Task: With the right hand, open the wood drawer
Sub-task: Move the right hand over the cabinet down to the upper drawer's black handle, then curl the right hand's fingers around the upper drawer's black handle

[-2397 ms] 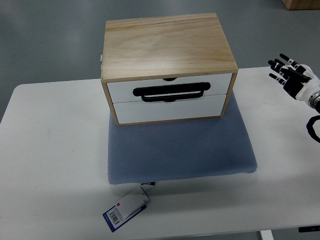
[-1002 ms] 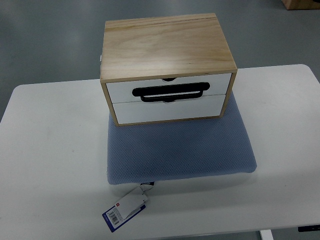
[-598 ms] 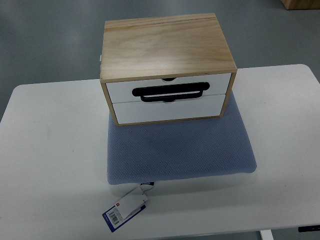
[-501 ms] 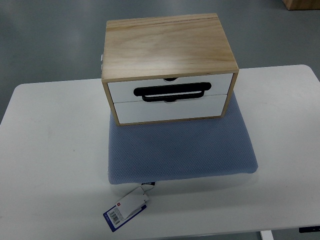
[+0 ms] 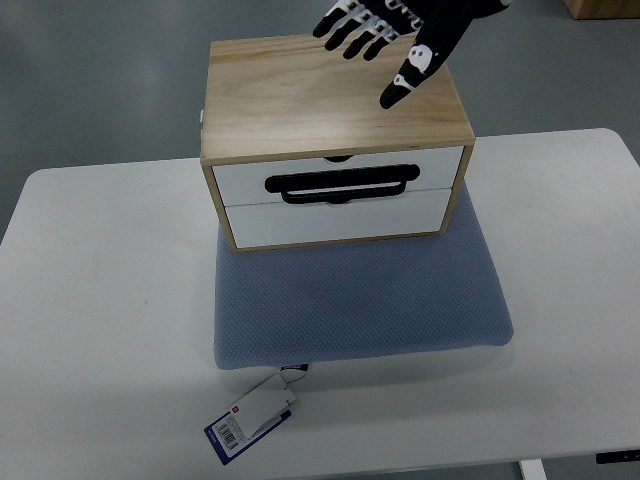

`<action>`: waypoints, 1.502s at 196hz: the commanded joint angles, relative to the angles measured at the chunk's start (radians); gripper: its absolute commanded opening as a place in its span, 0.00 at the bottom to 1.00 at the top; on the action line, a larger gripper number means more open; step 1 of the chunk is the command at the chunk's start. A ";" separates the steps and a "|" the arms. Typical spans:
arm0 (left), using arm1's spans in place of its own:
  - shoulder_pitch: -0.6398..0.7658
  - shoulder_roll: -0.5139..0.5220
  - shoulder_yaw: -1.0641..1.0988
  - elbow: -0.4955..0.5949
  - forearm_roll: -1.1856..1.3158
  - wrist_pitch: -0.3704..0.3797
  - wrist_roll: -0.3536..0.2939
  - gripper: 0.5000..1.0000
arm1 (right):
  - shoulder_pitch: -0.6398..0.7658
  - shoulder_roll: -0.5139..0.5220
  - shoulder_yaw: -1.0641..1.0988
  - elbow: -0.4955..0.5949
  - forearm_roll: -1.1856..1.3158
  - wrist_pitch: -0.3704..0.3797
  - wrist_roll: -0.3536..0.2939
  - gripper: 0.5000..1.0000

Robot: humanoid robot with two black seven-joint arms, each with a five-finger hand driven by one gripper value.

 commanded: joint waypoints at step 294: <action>0.000 0.000 0.000 0.000 0.000 0.000 0.000 1.00 | -0.202 0.250 -0.005 -0.010 0.003 -0.186 -0.178 0.85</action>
